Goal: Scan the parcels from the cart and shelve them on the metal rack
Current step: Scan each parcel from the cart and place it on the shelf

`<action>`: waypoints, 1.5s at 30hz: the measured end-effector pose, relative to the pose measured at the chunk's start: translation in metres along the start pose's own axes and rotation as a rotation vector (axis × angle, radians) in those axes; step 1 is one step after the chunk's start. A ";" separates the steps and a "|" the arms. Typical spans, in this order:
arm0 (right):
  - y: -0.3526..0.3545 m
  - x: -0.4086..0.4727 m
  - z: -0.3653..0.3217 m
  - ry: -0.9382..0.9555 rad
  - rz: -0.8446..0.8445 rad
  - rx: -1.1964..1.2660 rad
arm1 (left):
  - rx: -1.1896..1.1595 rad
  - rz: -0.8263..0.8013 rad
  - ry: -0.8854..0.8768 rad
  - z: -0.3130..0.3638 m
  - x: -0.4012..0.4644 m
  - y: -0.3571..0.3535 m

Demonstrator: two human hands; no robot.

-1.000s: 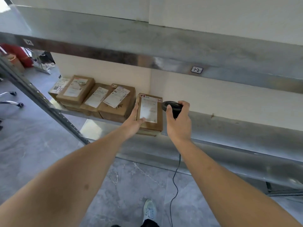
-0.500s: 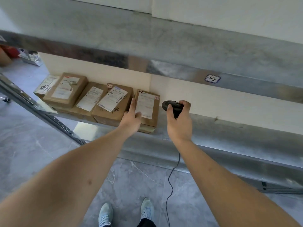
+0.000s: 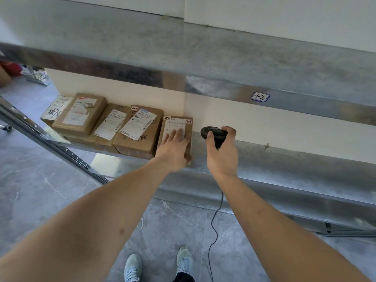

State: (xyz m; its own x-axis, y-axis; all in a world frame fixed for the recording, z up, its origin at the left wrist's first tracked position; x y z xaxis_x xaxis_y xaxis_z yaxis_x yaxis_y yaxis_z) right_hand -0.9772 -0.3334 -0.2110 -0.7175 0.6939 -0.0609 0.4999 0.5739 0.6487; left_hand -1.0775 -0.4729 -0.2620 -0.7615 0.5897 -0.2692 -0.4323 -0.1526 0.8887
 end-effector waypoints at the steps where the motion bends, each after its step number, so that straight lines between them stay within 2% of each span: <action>1: 0.001 0.000 0.001 -0.004 -0.003 0.000 | -0.001 -0.008 0.007 0.000 0.001 0.000; 13: 0.011 0.001 0.010 0.000 -0.015 -0.013 | 0.034 -0.077 0.031 0.004 0.011 0.002; 17: 0.019 -0.011 0.009 -0.015 0.002 -0.014 | 0.038 -0.024 0.010 0.014 0.002 0.020; 22: 0.039 -0.039 -0.002 -0.032 0.070 0.030 | 0.107 0.042 -0.104 0.041 -0.028 0.045; 32: 0.114 -0.159 -0.021 -0.109 0.387 0.096 | 0.246 0.054 -0.360 0.097 -0.118 0.070; 37: 0.162 -0.235 -0.015 -0.141 0.561 0.118 | 0.262 0.119 -0.599 0.152 -0.186 0.077; 45: 0.258 -0.353 0.014 -0.228 0.821 0.080 | 0.272 0.115 -0.867 0.259 -0.290 0.062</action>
State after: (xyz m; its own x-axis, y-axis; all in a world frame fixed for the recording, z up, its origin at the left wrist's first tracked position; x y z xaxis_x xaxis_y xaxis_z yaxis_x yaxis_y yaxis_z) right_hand -0.5881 -0.4247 -0.0330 -0.0025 0.9687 0.2483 0.8575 -0.1257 0.4990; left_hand -0.7586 -0.4476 -0.0323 -0.1165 0.9879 0.1018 -0.1641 -0.1203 0.9791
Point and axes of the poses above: each hand's wrist, its own x-axis towards the middle knuckle, its own y-axis out of the back of the hand, z = x × y, the point moved 5 cm from there along x, towards the middle knuckle, and after that the axes turned 9 degrees about -x, right-handed, at the moved point
